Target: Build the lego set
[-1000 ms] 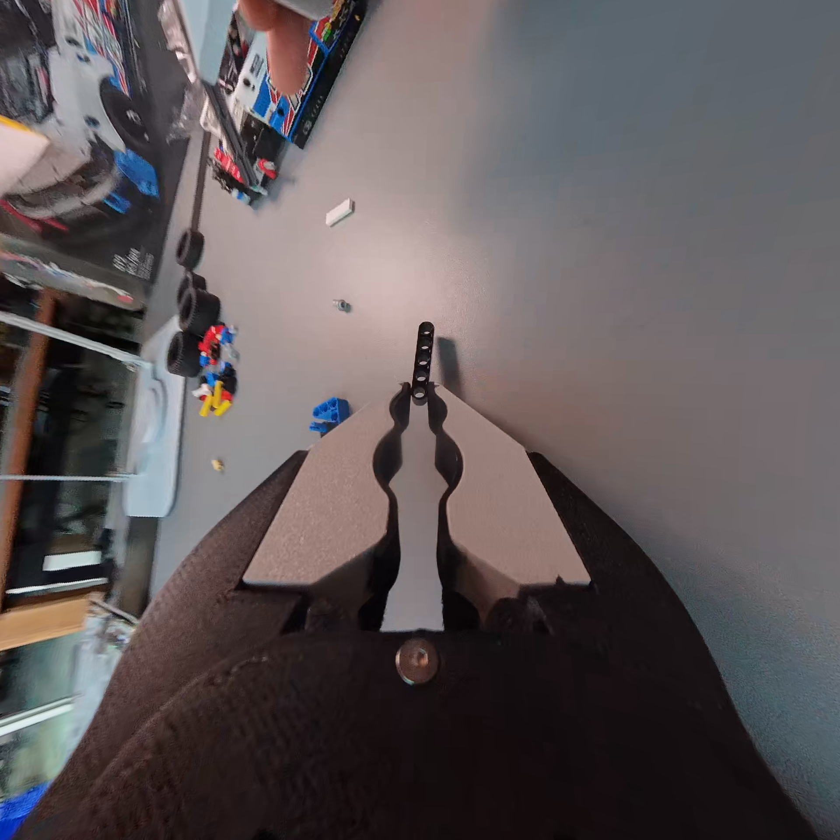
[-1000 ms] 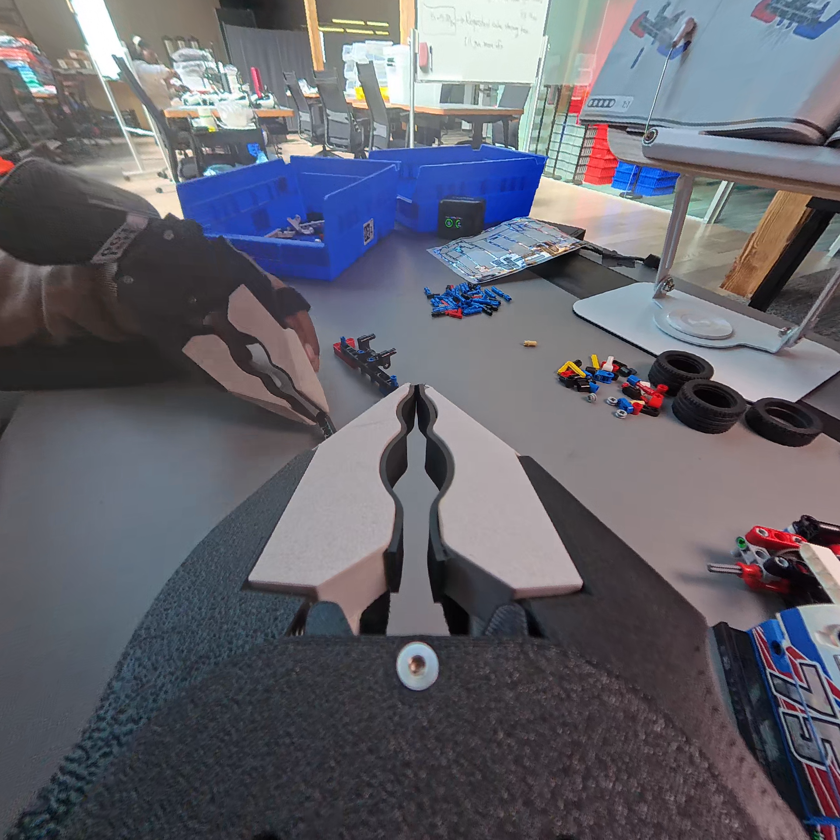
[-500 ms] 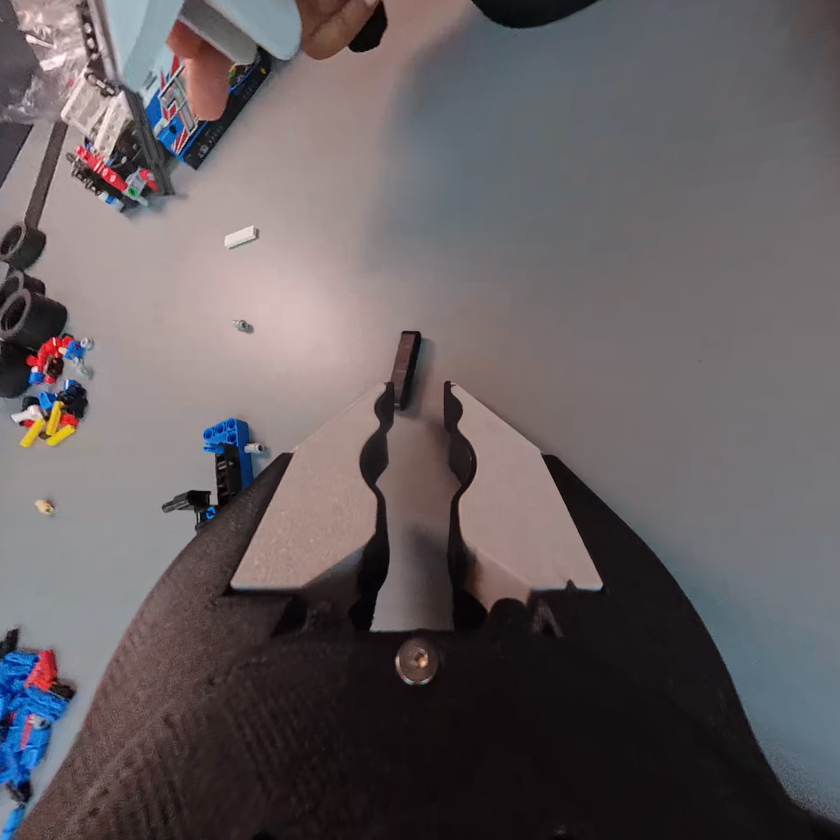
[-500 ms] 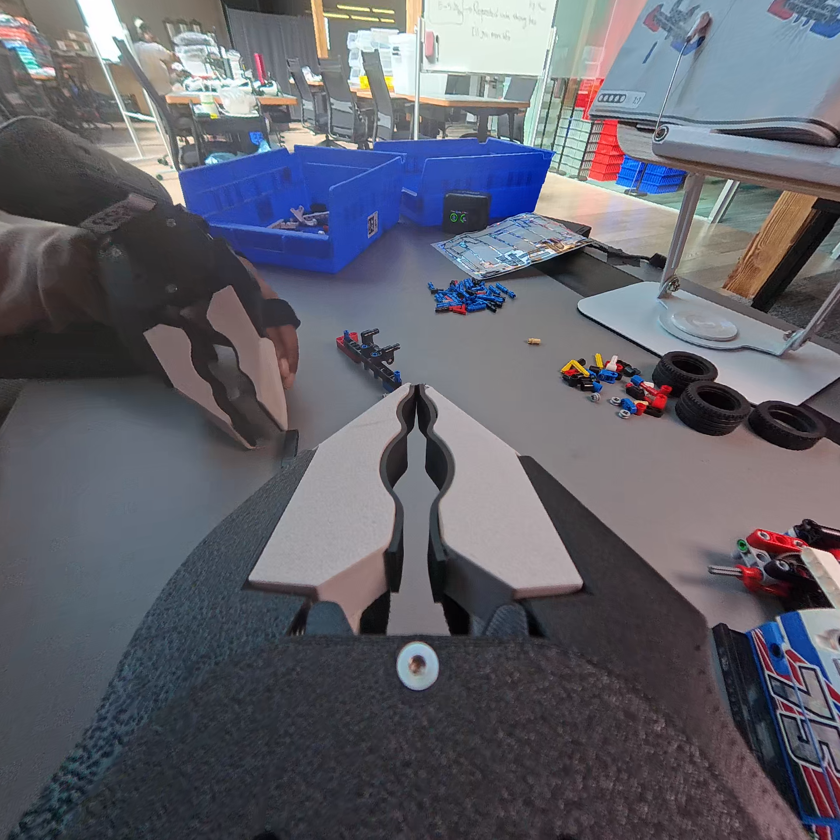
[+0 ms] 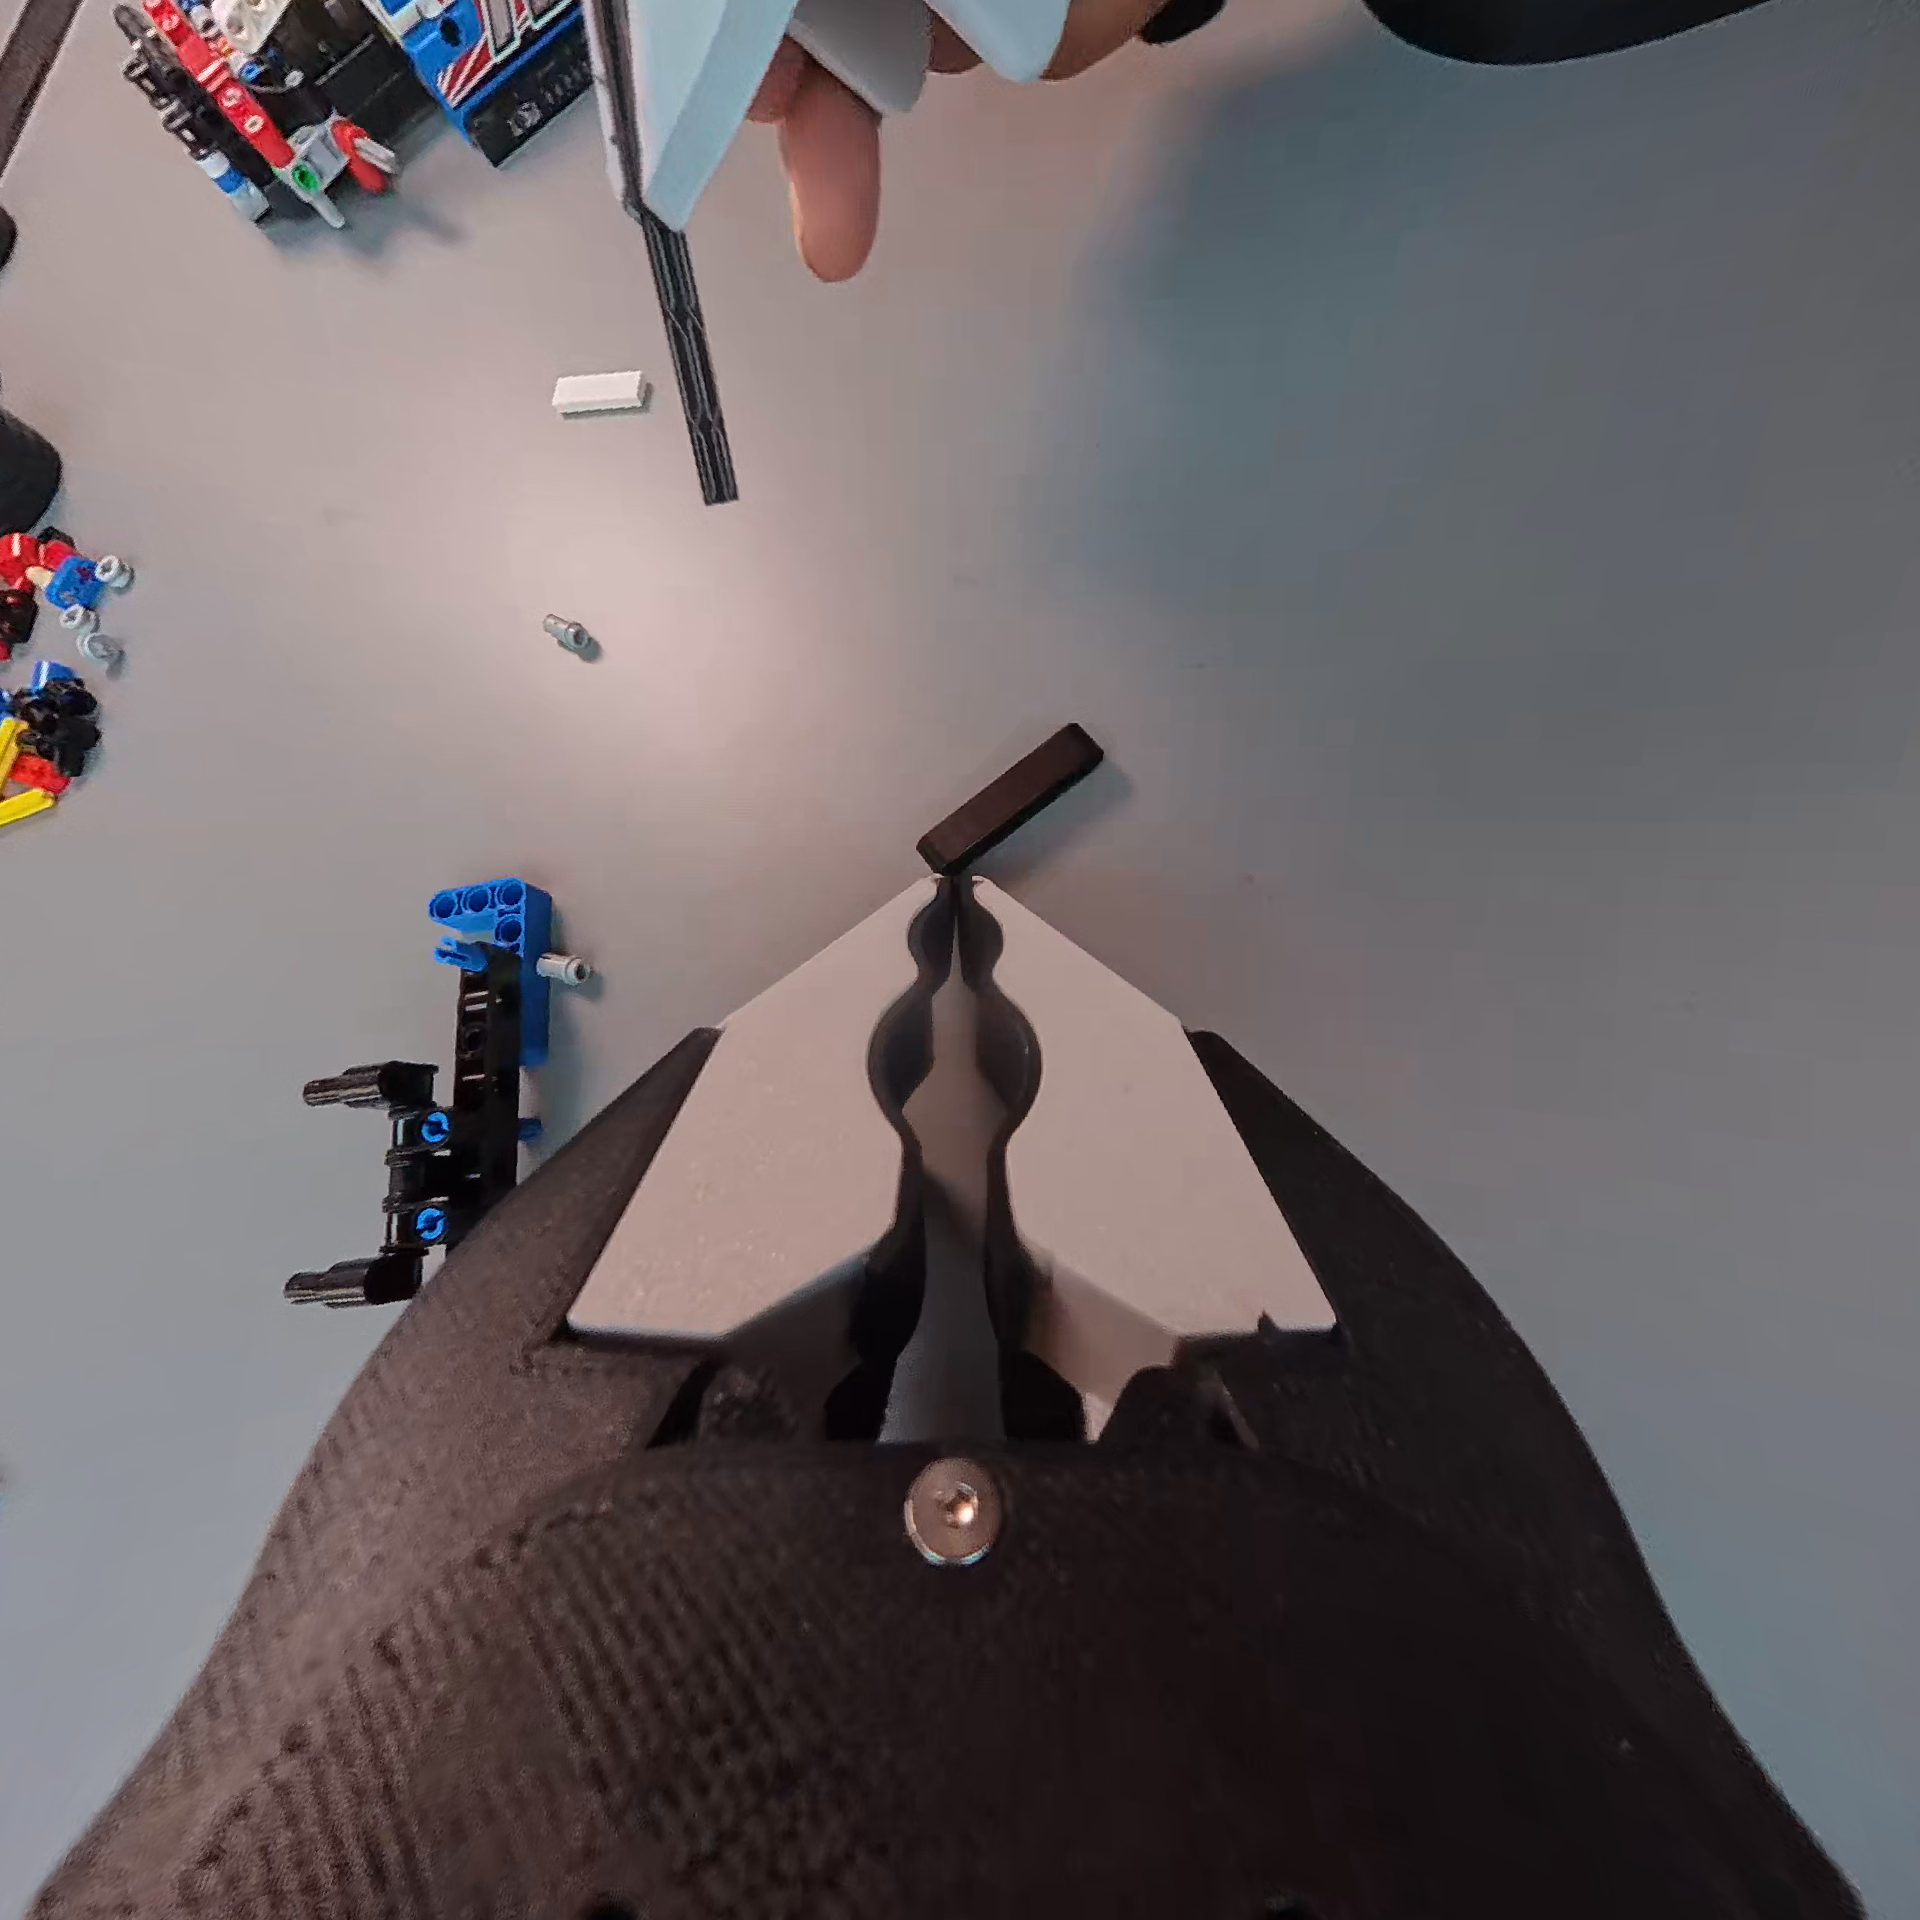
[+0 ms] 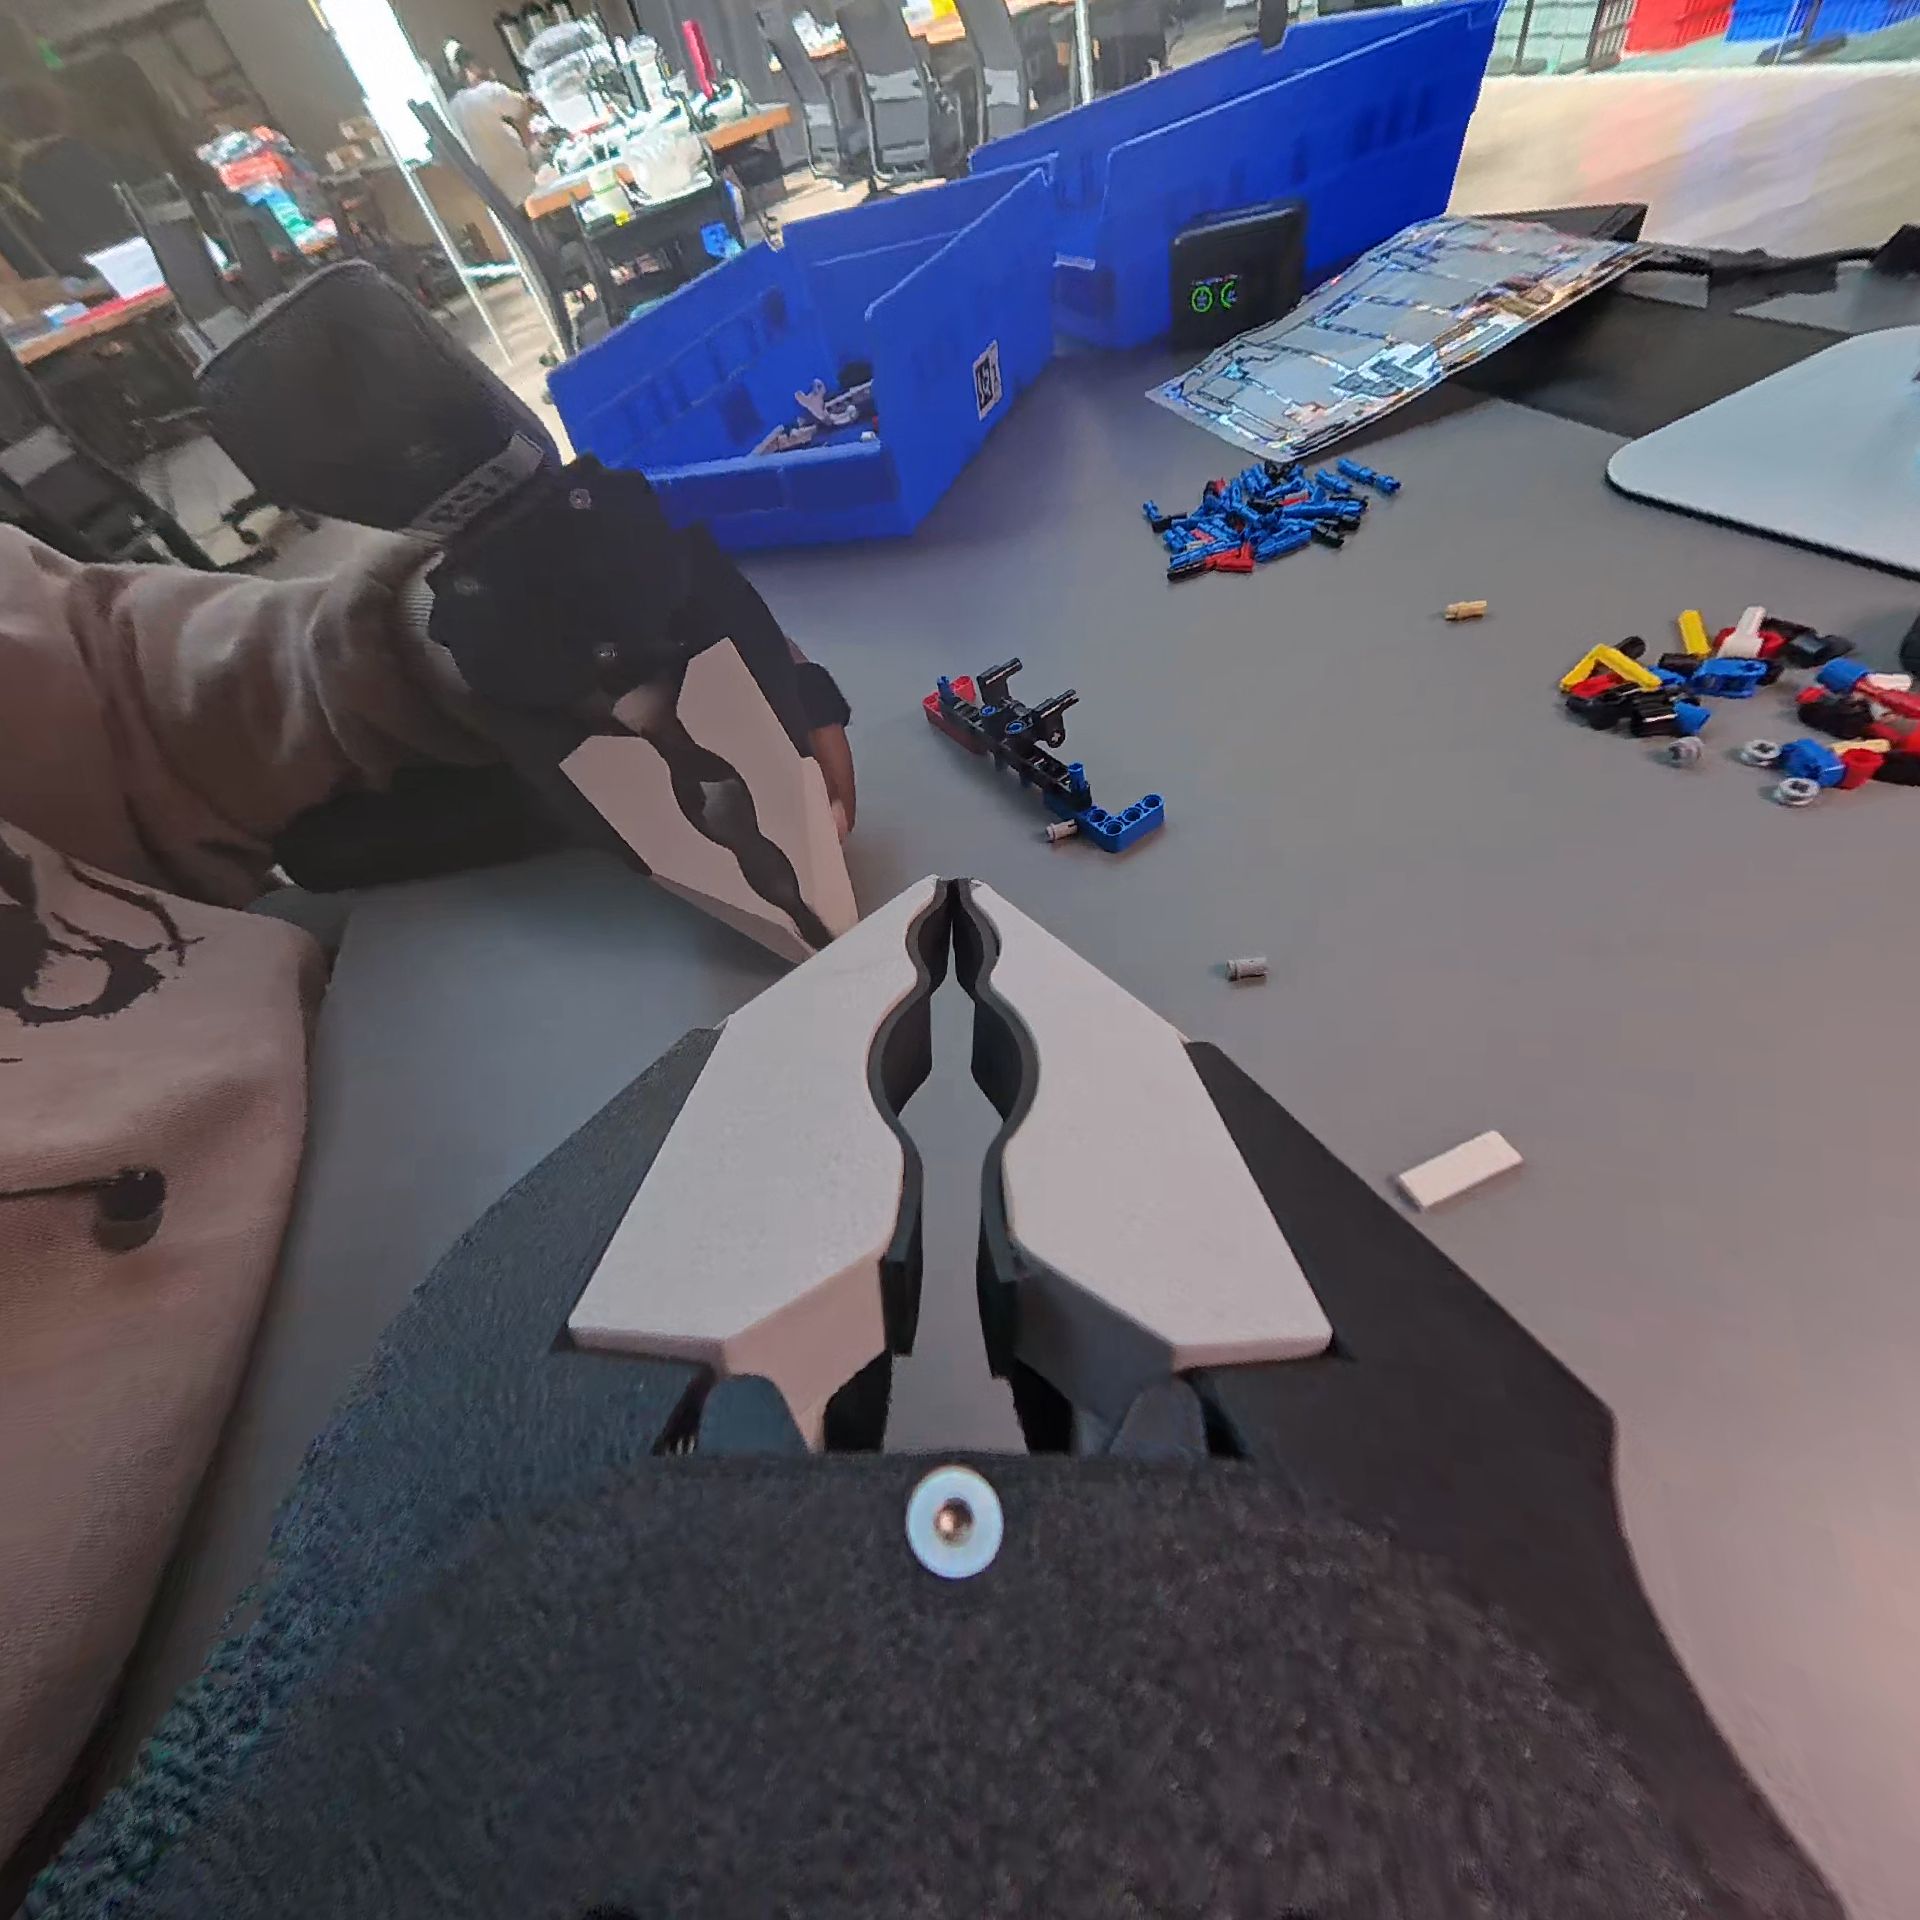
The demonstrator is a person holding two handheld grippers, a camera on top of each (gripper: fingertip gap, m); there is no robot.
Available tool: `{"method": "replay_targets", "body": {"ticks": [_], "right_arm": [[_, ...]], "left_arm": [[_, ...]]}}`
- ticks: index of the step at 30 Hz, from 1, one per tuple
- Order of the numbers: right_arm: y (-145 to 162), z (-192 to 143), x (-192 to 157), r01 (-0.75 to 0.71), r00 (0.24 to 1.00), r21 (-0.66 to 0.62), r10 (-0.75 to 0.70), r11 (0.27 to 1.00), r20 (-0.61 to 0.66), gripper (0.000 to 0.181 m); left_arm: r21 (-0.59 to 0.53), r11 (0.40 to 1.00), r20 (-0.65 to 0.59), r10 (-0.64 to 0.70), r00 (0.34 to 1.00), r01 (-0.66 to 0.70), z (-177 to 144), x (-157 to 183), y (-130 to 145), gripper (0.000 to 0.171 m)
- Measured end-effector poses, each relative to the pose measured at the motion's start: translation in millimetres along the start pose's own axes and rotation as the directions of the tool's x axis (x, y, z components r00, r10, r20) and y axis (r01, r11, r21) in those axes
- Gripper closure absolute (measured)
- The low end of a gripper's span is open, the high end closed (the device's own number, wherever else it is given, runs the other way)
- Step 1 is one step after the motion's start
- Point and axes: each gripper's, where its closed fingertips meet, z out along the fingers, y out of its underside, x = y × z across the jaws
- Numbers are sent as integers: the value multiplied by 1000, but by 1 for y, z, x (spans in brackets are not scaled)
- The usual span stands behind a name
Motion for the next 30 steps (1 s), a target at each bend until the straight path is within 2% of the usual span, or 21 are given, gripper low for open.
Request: {"method": "replay_targets", "body": {"ticks": [4,9,12,15,18,21,26,30], "right_arm": [[1,2,0,-174,984,3,173,985,34,181],[-4,-1,-2,-288,956,41,284,957,73,181],[-5,-2,0,-324,944,53,319,945,86,181],[-4,-3,3,-355,933,58,349,933,92,181],[-2,-5,4,-366,929,60,361,929,82,181],[0,-6,2,-381,923,58,376,923,86,181],[4,-3,-8,-445,892,43,438,895,115,181],[6,-3,-15,-517,851,46,508,855,137,181]], "left_arm": [[-21,999,42,-26,999,27,4,3,-6,171],[53,998,-52,19,998,-16,1,4,-14,136],[61,997,-182,60,981,-50,6,6,-13,122],[68,997,-276,47,960,-30,10,9,-13,126],[33,999,-285,46,957,-38,6,11,-9,145],[24,999,-256,28,966,-22,2,13,-5,156],[32,999,-245,-7,969,15,-6,25,-4,159],[18,1000,-179,-18,984,21,-3,21,-3,156]]}}
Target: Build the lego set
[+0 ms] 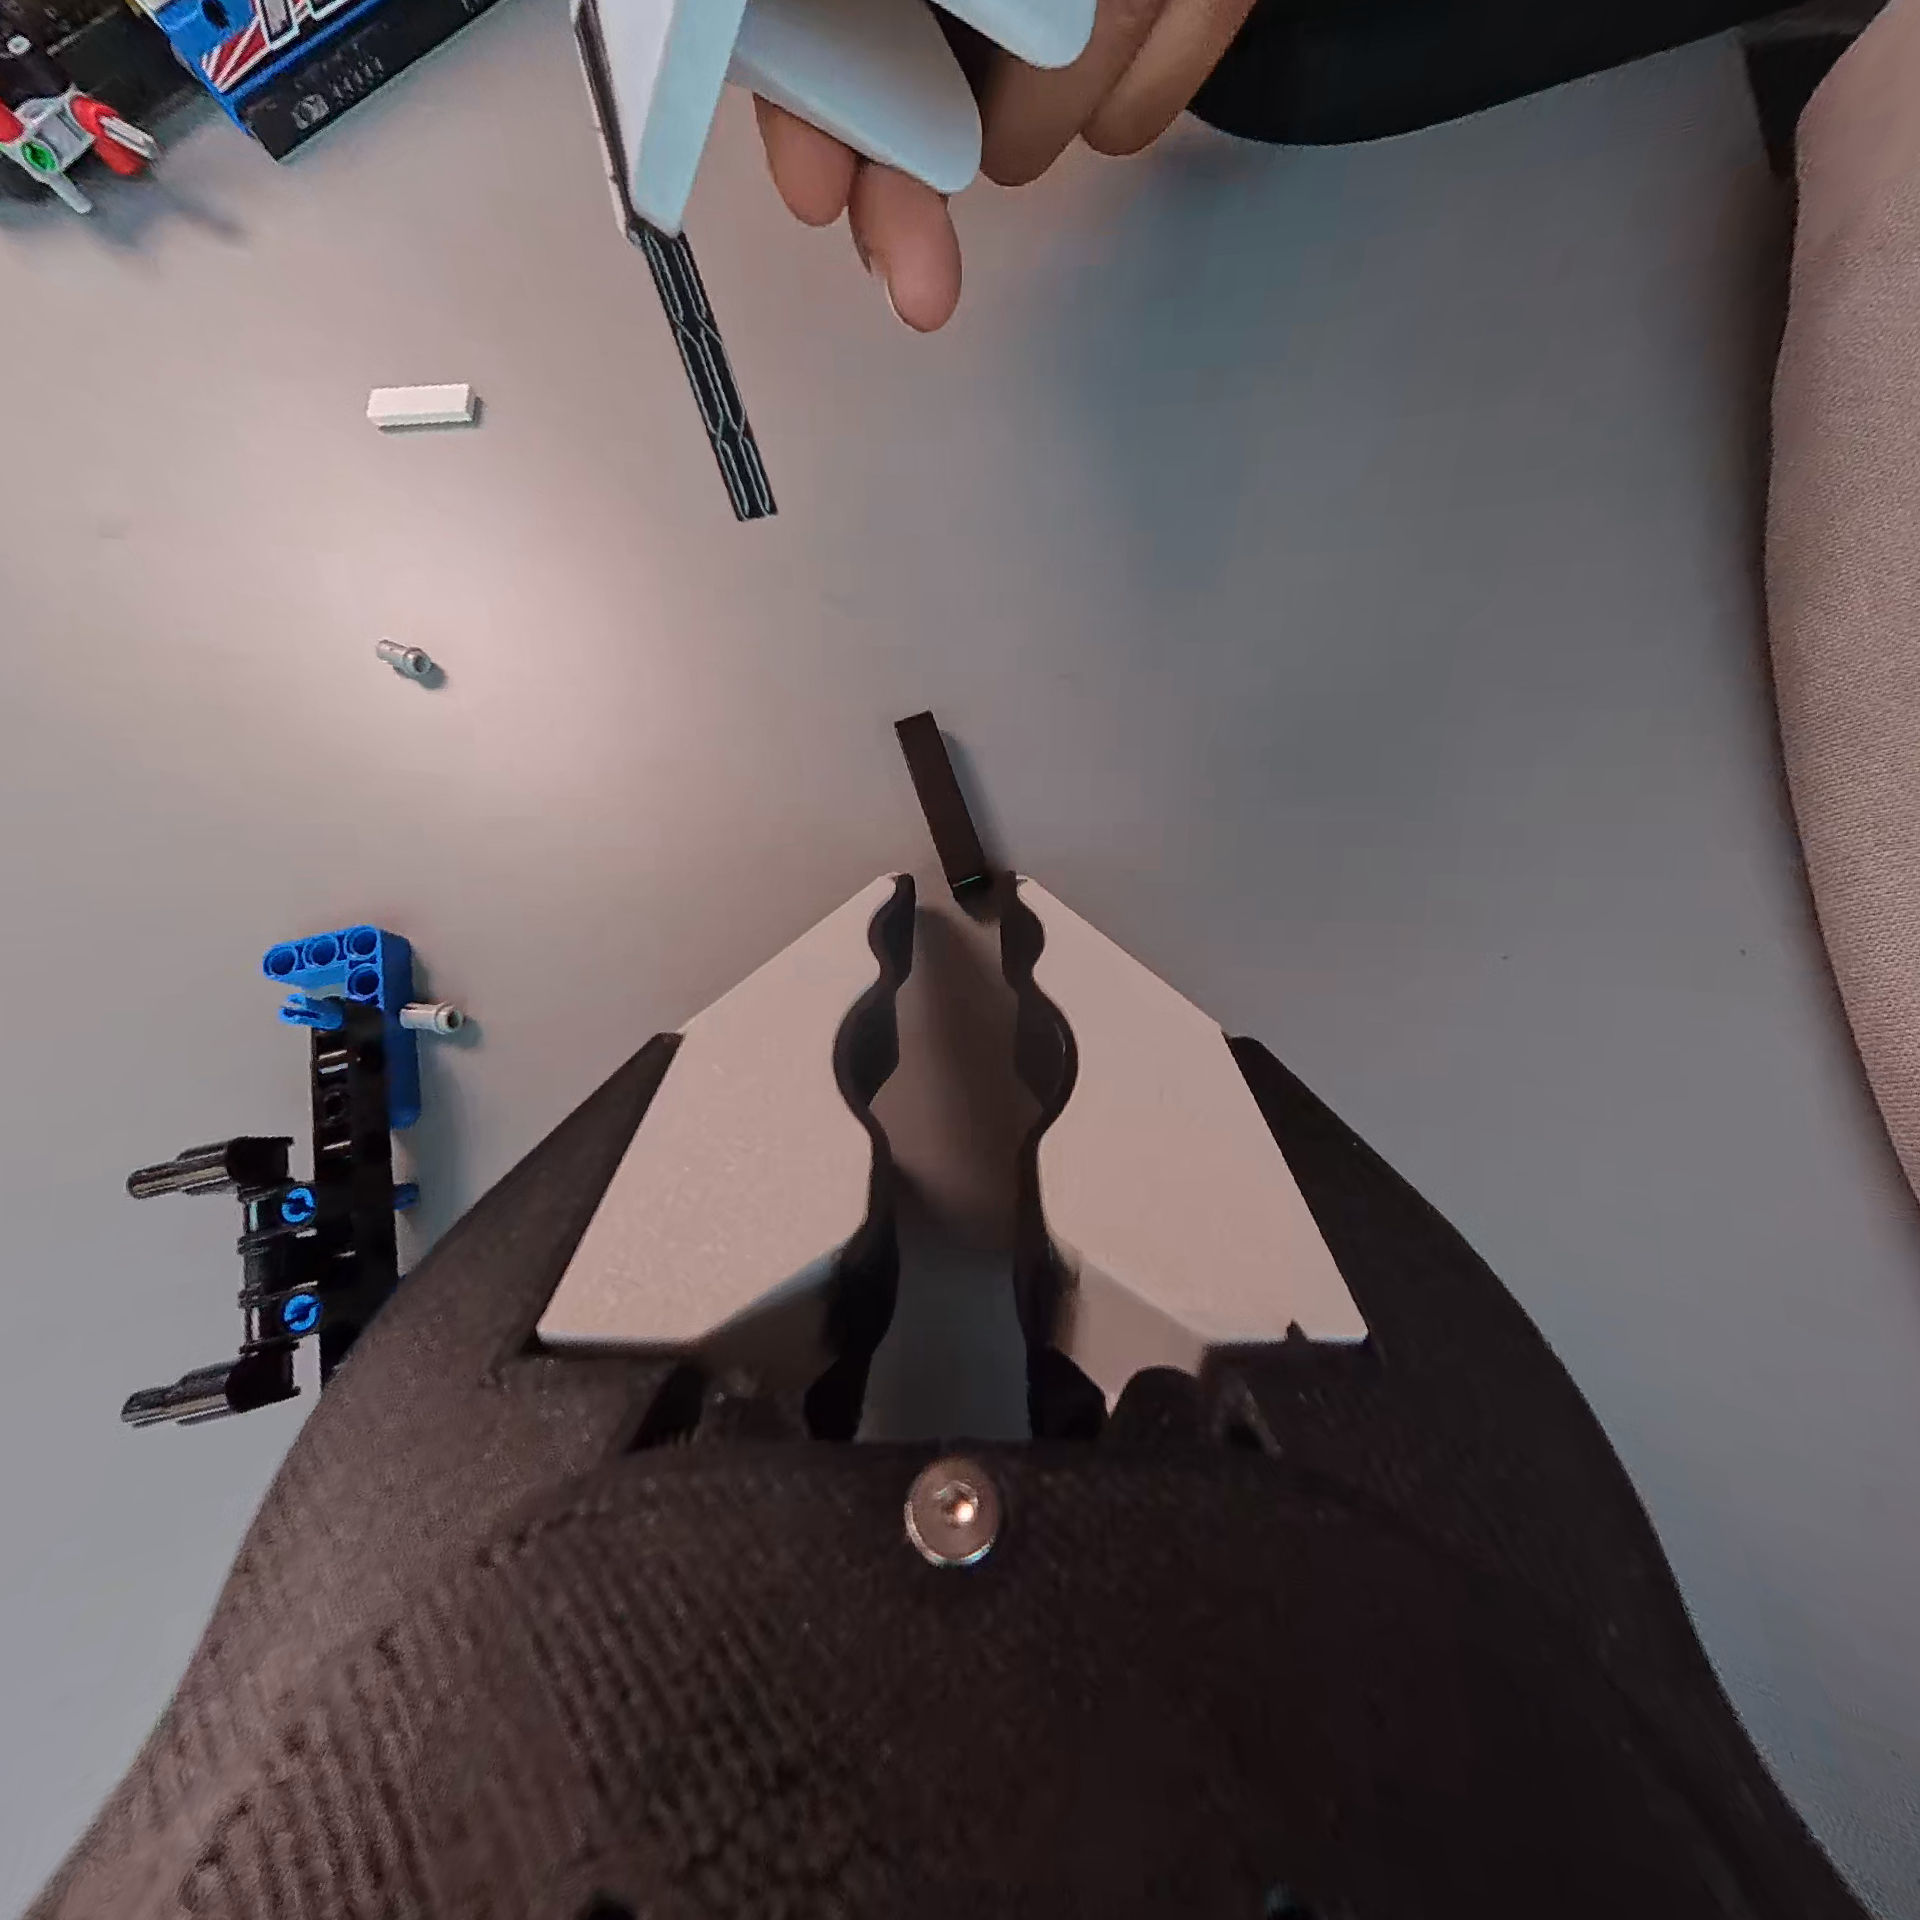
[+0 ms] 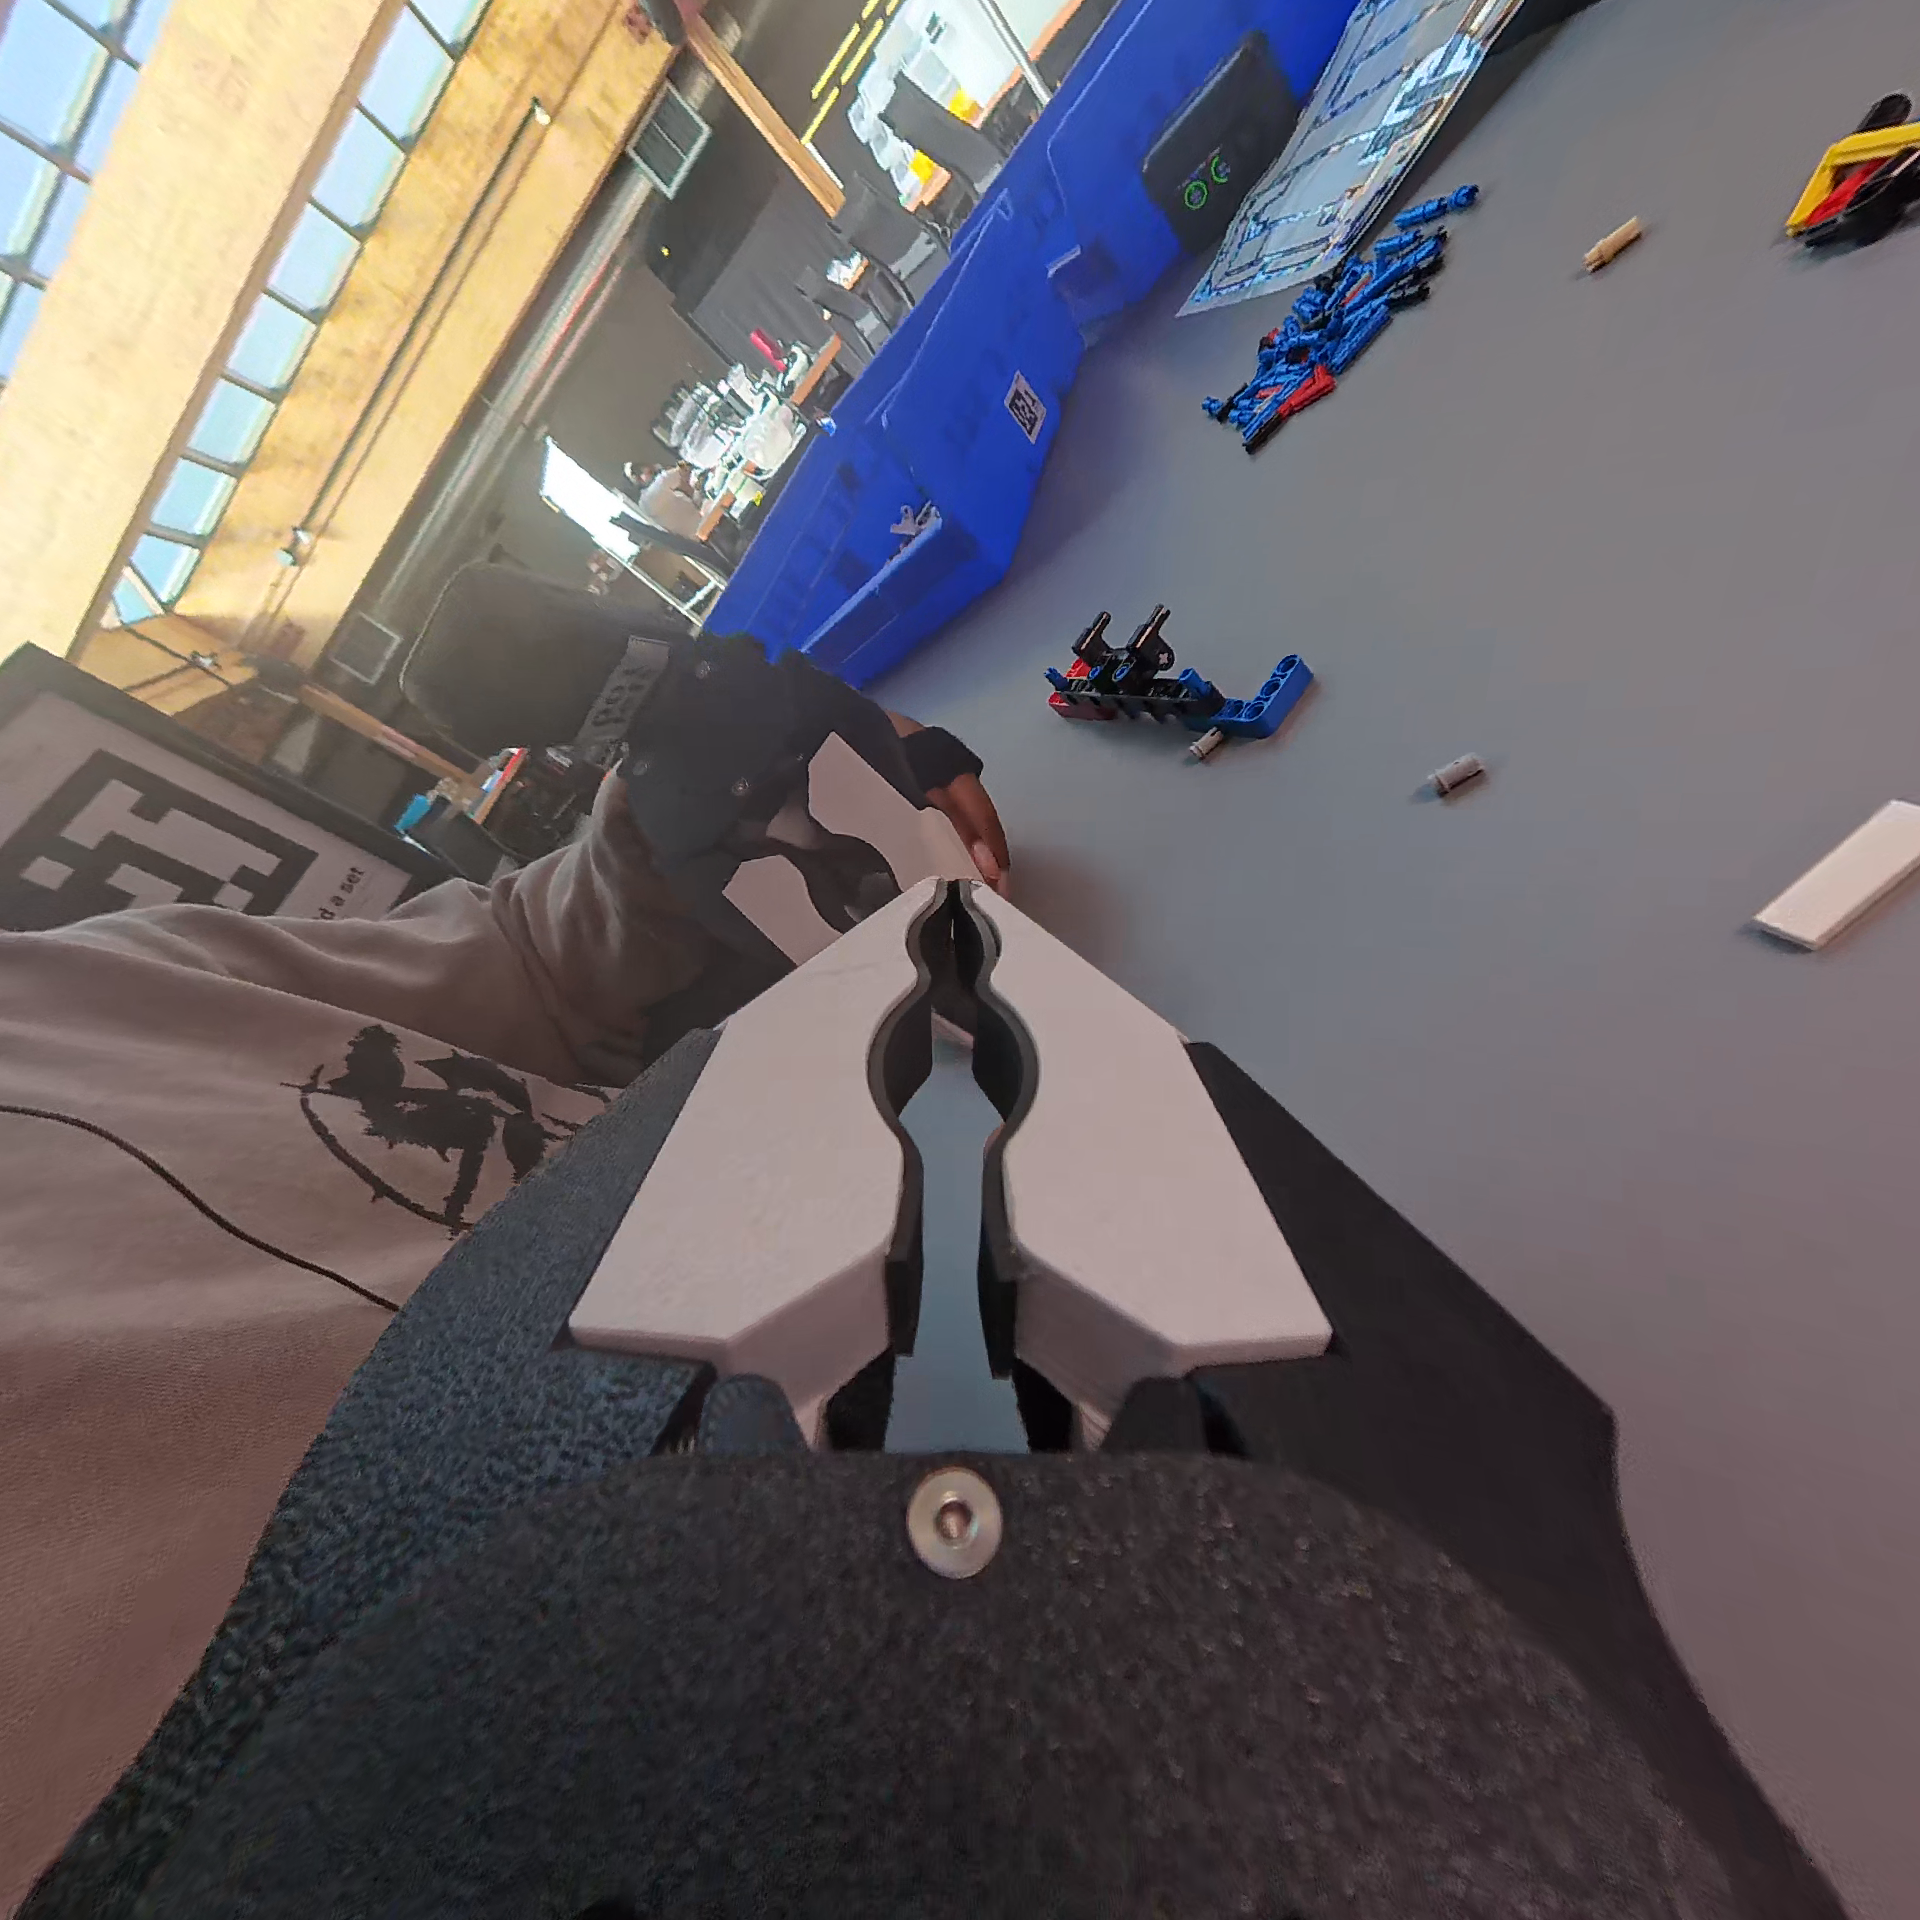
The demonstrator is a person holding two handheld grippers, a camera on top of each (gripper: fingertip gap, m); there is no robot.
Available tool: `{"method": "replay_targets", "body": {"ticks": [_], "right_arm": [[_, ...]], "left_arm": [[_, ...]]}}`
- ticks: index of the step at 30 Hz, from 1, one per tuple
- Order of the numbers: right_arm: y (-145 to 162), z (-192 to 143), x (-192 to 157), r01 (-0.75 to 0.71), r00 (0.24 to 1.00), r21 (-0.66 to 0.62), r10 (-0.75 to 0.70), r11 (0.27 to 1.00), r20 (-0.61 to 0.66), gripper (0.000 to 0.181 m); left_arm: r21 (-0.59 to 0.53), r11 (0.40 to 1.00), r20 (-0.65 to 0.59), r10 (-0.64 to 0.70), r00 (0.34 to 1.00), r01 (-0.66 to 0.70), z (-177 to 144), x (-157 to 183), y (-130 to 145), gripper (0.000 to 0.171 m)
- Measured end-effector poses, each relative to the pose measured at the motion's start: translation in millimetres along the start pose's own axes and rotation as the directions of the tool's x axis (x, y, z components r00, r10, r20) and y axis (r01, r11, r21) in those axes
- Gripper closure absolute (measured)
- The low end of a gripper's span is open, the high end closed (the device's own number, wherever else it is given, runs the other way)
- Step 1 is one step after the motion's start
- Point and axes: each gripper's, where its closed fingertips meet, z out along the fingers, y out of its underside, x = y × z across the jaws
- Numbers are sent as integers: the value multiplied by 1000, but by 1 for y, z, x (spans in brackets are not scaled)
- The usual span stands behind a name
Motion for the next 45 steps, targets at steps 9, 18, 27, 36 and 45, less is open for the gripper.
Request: {"method": "replay_targets", "body": {"ticks": [9,18,27,36,45], "right_arm": [[10,1,3,-138,990,21,138,990,-12,181],[9,-6,3,-157,986,26,159,987,-50,181],[19,0,6,-202,978,20,202,979,-54,181],[23,5,7,-239,969,25,240,971,-49,181],[31,13,9,-275,959,28,276,961,-56,181]], "left_arm": [[-1,1000,20,0,1000,0,6,5,-5,164],[13,1000,39,-22,999,22,10,6,-11,156],[76,993,49,-90,995,86,-4,-7,-14,150],[89,992,53,-98,994,94,-8,-11,-13,151],[81,992,61,-105,993,100,-6,-20,-3,151]]}}
